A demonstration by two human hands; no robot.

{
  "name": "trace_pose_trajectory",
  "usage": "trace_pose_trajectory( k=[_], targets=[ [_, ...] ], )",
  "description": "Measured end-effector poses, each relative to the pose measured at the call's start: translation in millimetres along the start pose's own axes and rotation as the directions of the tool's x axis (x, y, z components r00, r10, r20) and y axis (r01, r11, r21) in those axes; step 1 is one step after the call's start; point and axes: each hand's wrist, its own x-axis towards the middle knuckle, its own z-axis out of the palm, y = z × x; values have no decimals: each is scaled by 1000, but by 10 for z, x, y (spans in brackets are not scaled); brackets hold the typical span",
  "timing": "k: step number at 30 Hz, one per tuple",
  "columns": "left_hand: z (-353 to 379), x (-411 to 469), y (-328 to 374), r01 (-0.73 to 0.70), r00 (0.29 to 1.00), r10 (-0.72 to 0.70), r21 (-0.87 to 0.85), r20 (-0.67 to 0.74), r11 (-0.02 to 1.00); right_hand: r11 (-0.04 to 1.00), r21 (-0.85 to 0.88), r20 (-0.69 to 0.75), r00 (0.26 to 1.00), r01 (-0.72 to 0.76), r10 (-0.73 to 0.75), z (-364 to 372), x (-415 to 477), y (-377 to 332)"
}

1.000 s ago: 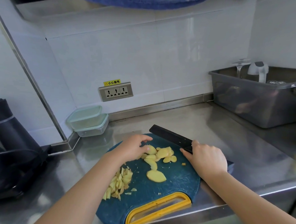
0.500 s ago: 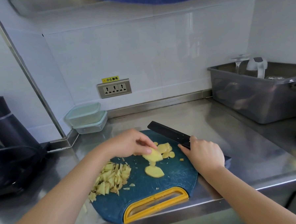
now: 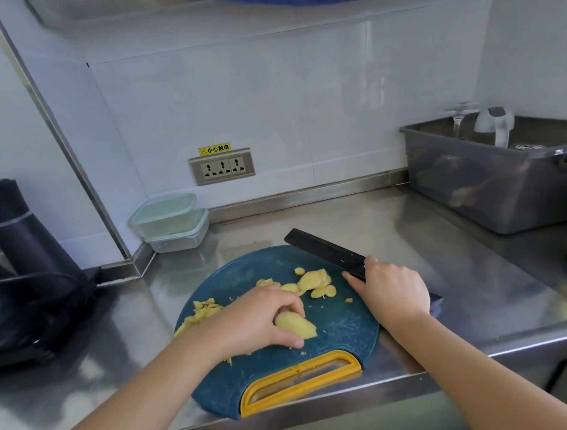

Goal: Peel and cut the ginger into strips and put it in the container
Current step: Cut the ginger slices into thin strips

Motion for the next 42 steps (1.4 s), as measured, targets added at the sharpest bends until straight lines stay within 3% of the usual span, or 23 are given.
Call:
trace_pose_trajectory(
  k=[4,7,18,21,27,33,38,42],
  targets=[
    [105,-148,101,119,981,-99,113,-169,986,1000,-11,-3,1000,4,-4,4,-4,0],
    [190,-237,200,110,961,-70,140,-266,984,1000,-10,-3,1000,1,-1,-4,-6,-1],
    [405,-220,431,287,901,-178,234,-396,929,1000,-2,-5,1000,3,-3,9,-2,0],
    [398,-203,460,301,900,-192,239,-390,923,1000,-4,-6,1000,6,-7,8,-5,-1],
    [84,-15,196,226,919,-194,56,-343,973,1000,-4,-5,1000,13,-13,5,1,-2],
    [-4,259,-5,178,976,-180,-25,-120,984,1000,-14,-2,1000,14,-14,-3,-5,-6],
    [26,387,-103,193,946,-218,-124,-241,973,1000,-4,10,1000,12,-12,-7,-5,-5],
    [-5,488,-112,230,937,-254,-122,-239,965,1000,-7,11,1000,11,-11,-29,-8,-11]
  ],
)
